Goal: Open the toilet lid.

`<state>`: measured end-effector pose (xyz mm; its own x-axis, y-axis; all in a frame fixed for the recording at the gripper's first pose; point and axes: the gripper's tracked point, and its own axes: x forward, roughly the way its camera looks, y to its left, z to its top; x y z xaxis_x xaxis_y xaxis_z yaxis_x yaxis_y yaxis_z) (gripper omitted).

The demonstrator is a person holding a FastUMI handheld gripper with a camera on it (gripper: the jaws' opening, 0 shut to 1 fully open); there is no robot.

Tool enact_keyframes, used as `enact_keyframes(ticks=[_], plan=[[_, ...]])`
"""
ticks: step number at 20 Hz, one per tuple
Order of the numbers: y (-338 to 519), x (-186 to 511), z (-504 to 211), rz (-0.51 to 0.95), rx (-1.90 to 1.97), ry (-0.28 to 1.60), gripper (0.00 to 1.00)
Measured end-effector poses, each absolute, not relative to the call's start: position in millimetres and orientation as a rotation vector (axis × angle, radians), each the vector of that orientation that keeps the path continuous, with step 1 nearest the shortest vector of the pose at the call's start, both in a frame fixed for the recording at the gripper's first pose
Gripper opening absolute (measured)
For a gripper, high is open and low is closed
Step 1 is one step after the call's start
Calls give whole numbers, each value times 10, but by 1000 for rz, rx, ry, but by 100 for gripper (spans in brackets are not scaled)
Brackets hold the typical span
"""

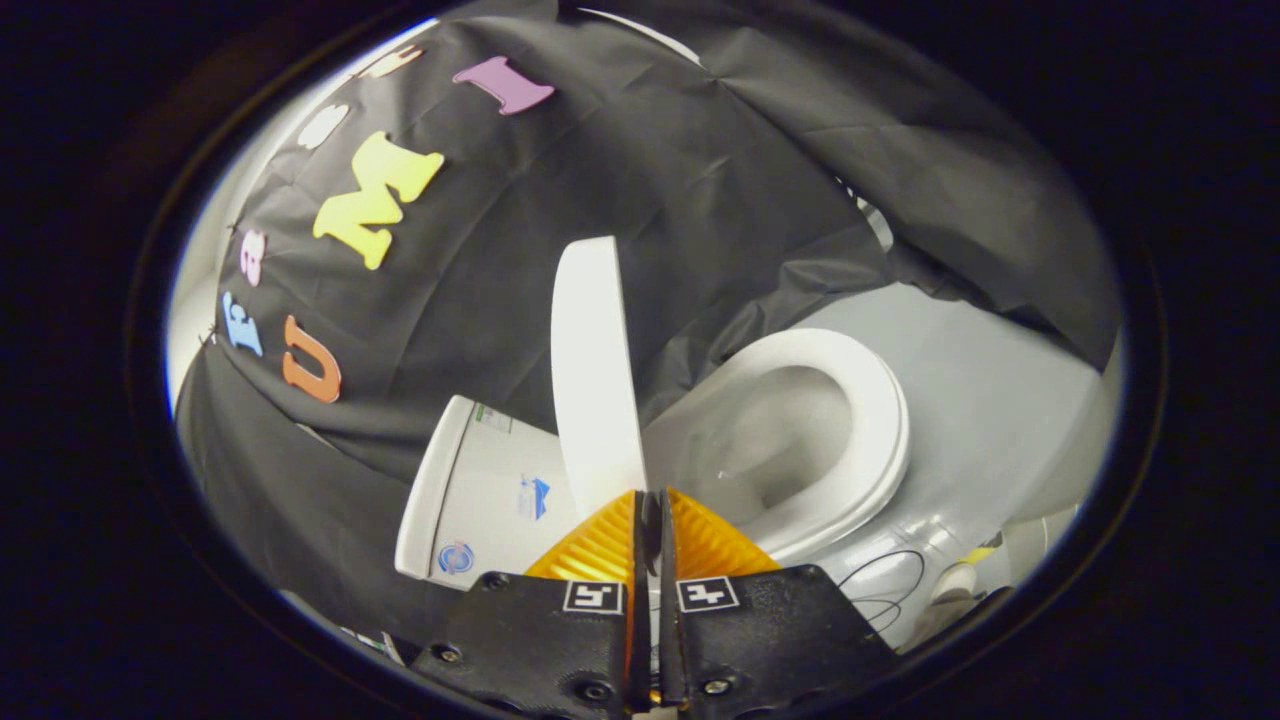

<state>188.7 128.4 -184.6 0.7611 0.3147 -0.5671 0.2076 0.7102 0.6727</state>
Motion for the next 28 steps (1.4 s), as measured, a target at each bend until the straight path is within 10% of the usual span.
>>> enact_keyframes(ticks=[28], plan=[[2164,1939,-1356,128,509,708,12]])
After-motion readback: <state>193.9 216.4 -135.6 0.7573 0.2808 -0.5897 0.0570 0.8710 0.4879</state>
